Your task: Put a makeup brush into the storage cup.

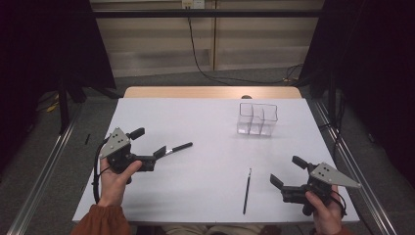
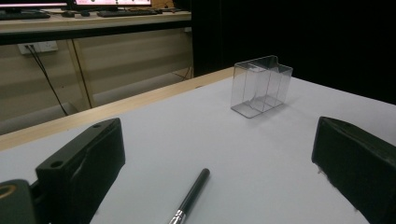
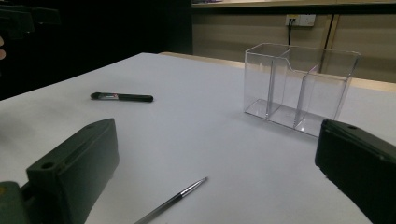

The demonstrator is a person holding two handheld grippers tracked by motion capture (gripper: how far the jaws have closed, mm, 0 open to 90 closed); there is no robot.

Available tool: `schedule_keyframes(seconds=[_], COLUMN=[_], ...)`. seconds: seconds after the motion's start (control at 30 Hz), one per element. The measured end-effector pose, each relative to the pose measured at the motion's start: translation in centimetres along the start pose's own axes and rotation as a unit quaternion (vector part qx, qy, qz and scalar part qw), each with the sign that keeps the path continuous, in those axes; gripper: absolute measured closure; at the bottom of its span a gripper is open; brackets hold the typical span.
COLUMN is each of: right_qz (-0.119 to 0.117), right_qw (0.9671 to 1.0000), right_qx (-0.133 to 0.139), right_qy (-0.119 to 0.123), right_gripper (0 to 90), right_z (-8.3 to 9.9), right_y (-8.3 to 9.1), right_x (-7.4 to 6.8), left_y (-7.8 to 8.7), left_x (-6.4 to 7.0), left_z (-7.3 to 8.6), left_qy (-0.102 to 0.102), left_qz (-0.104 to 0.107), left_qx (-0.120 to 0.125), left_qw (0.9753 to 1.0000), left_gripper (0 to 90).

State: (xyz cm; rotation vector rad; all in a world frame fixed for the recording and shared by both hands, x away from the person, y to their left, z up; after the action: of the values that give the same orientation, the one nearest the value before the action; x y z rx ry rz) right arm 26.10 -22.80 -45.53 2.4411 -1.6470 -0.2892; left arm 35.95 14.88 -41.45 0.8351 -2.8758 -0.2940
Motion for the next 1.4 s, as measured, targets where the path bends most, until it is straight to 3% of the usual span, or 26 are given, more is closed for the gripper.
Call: schedule_keyframes(seconds=[0.57,0.83,0.9,1.3,1.4], right_qz=[-0.001,-0.001,-0.001,0.0,0.0], right_qw=[1.0,1.0,1.0,1.0,1.0], right_qx=[0.001,0.001,0.001,0.0,-0.001], right_qy=[0.0,-0.001,0.0,0.001,0.0], right_gripper=[0.0,0.0,0.0,0.0,0.0], right_z=[0.0,0.0,0.0,0.0,0.1], right_y=[0.0,0.0,0.0,0.1,0.1], right_x=[0.0,0.0,0.0,-0.1,0.0], left_y=[-2.1,-3.0,-3.0,-3.8,-4.1], left_x=[-2.1,-2.8,-2.9,-3.6,-3.9], left_z=[-2.0,-2.5,-2.4,-2.2,-1.8], left_qy=[0.005,-0.004,0.001,0.003,0.002], left_qz=[-0.005,-0.004,-0.002,-0.004,-0.001], left_qx=[0.002,-0.012,-0.012,-0.057,-0.089], left_qw=[1.0,0.9999,0.9999,0.9983,0.996], left_gripper=[2.6,2.3,2.3,4.1,4.7])
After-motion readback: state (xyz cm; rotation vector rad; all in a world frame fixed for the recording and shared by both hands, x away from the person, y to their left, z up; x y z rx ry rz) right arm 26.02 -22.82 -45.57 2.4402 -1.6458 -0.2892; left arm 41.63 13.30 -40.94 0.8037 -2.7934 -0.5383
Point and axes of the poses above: each handheld gripper's, and its own axes: y roughly backward along the jaws, z roughly out of its underside, x roughly to its right, the point moved 9 cm from there along -y, roughly forward along the jaws, and after that the axes turned 10 degrees about z, right-handed, at the moved point
